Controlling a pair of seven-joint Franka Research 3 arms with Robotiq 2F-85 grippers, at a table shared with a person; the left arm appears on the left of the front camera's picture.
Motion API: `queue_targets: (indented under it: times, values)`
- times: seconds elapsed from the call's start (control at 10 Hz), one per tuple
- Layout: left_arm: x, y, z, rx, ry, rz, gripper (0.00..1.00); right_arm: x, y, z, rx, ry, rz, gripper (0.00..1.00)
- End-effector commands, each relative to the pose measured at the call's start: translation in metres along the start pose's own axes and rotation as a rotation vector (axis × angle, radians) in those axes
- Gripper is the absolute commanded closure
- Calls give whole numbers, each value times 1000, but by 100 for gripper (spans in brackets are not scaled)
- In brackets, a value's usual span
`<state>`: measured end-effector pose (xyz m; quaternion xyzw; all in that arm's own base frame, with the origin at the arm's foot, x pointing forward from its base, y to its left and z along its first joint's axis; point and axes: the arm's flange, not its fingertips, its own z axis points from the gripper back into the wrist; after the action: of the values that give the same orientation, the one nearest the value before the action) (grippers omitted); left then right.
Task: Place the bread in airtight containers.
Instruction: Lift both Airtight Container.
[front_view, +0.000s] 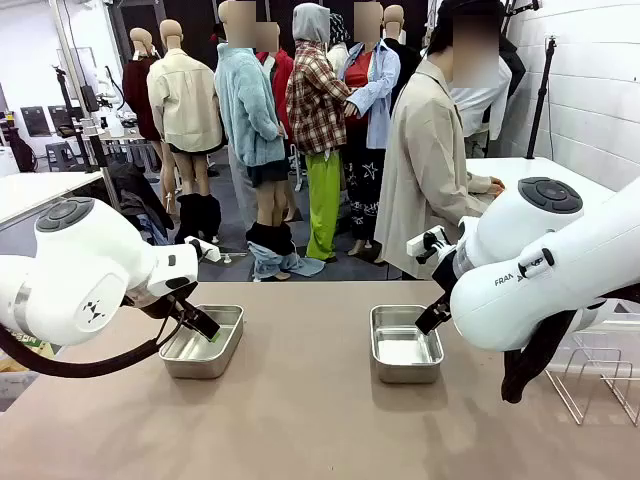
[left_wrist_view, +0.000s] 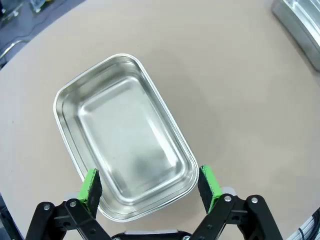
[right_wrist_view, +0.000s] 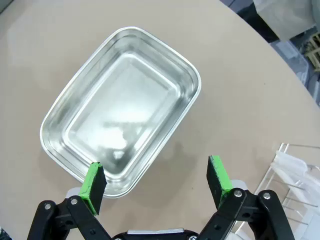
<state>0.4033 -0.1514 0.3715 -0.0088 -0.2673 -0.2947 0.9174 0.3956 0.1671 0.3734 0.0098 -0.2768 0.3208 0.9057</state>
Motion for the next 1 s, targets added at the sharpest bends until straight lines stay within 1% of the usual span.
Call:
queue_targets:
  times: [0.0, 0.8, 0.9]
  values:
    - [0, 0, 0, 0, 0, 0, 0, 0, 0, 0, 0, 0, 0, 0]
    - [0, 0, 0, 0, 0, 0, 0, 0, 0, 0, 0, 0, 0, 0]
    - [0, -2, 0, 0, 0, -4, 0, 9, -2, 20, -59, -58, 20, 0]
